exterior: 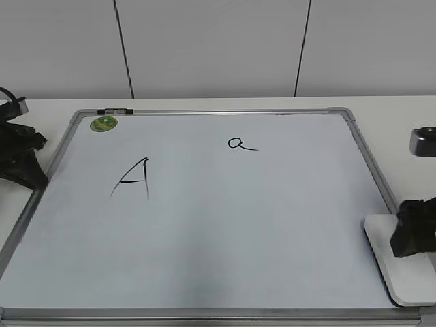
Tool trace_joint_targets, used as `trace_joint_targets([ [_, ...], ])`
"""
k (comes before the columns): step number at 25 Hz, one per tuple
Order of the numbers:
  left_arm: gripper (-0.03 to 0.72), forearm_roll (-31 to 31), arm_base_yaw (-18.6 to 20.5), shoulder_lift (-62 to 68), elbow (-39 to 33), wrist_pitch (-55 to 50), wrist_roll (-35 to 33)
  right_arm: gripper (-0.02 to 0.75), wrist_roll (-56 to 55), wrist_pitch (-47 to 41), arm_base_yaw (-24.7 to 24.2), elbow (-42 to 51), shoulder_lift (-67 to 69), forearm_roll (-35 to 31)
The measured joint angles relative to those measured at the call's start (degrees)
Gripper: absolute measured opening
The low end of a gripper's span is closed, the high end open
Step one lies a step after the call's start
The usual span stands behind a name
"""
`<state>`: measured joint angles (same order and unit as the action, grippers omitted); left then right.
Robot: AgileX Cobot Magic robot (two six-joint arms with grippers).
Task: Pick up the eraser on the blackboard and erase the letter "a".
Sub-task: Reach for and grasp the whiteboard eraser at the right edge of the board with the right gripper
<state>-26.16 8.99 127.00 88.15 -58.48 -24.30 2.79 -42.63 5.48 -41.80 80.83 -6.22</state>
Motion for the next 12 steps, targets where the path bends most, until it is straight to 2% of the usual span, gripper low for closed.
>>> trace_joint_targets([
  [12,0.037,0.0,0.0,0.0,0.0,0.0,0.0,0.669,0.32,0.25,1.3,-5.76,10.92,0.08],
])
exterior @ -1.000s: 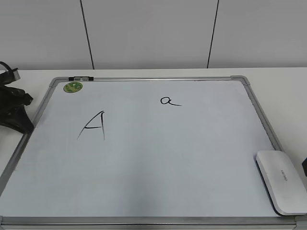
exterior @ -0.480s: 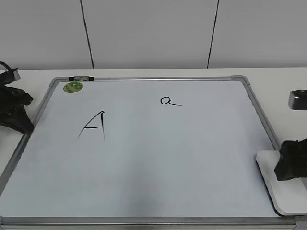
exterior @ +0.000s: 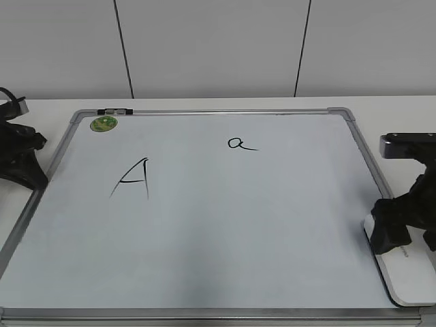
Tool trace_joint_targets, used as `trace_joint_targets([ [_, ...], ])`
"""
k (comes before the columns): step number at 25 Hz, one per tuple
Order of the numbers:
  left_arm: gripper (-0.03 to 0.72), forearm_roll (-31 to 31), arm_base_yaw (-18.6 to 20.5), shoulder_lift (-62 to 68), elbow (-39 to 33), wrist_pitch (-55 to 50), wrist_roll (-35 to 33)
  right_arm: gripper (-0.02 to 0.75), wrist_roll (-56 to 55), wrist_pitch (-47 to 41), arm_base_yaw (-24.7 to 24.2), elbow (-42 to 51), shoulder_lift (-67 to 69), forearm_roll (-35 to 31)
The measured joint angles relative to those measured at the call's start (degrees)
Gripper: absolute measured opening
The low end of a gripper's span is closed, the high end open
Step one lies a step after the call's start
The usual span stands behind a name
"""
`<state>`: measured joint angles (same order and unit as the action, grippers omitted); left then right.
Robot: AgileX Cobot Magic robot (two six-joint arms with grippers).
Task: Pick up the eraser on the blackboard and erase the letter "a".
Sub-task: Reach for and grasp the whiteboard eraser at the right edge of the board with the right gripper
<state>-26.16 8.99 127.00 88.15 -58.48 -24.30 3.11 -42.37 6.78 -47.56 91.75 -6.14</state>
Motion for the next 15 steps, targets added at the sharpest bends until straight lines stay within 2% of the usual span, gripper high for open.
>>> trace_joint_targets([
  [15,0.037,0.0,0.0,0.0,0.0,0.0,0.0,0.654,-0.11,-0.28,0.0,-0.44,4.73,0.53],
])
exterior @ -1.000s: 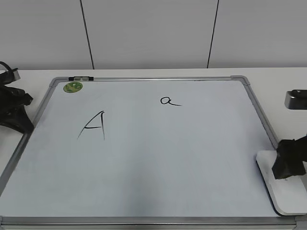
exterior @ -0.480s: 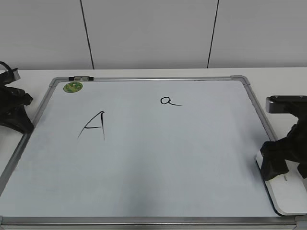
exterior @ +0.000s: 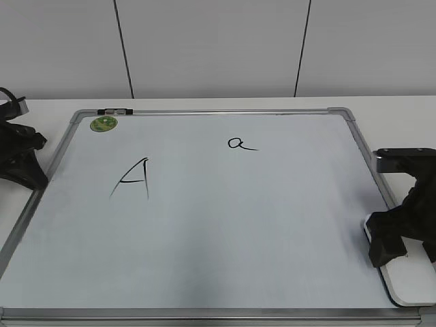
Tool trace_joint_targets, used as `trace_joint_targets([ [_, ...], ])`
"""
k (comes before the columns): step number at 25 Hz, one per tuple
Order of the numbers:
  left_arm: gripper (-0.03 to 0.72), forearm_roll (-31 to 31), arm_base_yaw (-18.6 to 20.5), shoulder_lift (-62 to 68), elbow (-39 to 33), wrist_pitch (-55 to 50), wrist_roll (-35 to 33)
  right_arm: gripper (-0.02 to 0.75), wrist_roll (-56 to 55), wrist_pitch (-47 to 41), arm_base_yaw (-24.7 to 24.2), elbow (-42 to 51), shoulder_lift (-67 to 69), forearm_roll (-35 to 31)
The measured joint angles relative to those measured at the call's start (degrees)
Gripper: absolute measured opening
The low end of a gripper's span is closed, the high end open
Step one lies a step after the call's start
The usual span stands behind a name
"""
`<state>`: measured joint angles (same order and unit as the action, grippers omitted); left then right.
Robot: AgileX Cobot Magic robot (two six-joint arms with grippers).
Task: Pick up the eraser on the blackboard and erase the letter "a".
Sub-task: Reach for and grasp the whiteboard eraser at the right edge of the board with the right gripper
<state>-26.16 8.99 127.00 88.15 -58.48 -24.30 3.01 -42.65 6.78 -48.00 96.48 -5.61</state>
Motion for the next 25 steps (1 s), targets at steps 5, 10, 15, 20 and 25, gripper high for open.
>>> trace_joint_targets([
  [5,0.037,0.0,0.0,0.0,0.0,0.0,0.0,0.614,-0.11,0.4,0.0,0.0,0.97,0.14],
  [10,0.039,0.0,0.0,0.0,0.0,0.0,0.0,0.556,-0.85,0.52,0.0,-0.03,1.61,0.36],
  [15,0.04,0.0,0.0,0.0,0.0,0.0,0.0,0.549,-1.44,0.59,0.0,-0.13,1.6,0.61],
  [20,0.043,0.0,0.0,0.0,0.0,0.0,0.0,0.543,-1.7,0.59,0.0,-0.13,1.6,0.7],
  [25,0.043,0.0,0.0,0.0,0.0,0.0,0.0,0.541,-1.83,0.59,0.0,-0.13,1.6,0.7],
])
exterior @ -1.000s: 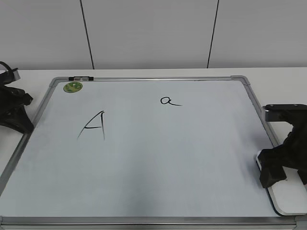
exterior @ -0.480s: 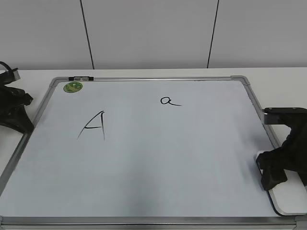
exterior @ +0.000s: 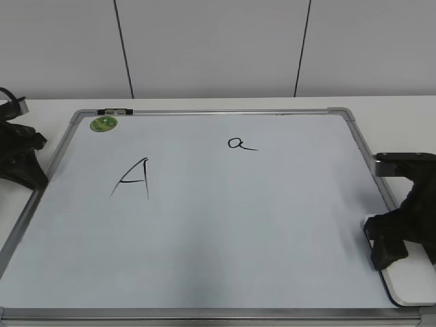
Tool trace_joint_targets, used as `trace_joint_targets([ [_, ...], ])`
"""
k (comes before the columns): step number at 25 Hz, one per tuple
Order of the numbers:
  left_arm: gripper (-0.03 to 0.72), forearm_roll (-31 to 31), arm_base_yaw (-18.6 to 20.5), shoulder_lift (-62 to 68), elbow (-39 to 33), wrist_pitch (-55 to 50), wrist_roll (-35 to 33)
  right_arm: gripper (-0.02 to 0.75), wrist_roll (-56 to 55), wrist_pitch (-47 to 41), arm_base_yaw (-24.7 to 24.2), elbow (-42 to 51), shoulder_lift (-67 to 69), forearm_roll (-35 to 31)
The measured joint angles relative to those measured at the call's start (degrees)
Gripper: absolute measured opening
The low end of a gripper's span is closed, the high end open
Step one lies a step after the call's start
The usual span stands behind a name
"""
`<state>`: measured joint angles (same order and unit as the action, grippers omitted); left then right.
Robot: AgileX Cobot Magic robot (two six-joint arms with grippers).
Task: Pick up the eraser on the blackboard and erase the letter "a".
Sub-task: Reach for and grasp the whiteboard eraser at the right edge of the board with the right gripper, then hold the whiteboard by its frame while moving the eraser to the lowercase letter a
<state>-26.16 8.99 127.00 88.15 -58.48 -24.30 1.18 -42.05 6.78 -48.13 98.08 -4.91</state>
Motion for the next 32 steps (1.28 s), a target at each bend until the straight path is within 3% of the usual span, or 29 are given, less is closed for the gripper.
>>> trace_joint_targets([
  [14,0.046,0.0,0.0,0.0,0.0,0.0,0.0,0.54,0.0,-4.05,0.0,-2.18,-9.91,0.46],
  [23,0.046,0.0,0.0,0.0,0.0,-0.2,0.0,0.54,1.42,-14.03,3.5,-20.76,-4.79,0.46],
  [32,0.048,0.0,0.0,0.0,0.0,-0.34,0.0,0.54,2.34,-24.79,7.14,-47.33,14.65,0.71],
])
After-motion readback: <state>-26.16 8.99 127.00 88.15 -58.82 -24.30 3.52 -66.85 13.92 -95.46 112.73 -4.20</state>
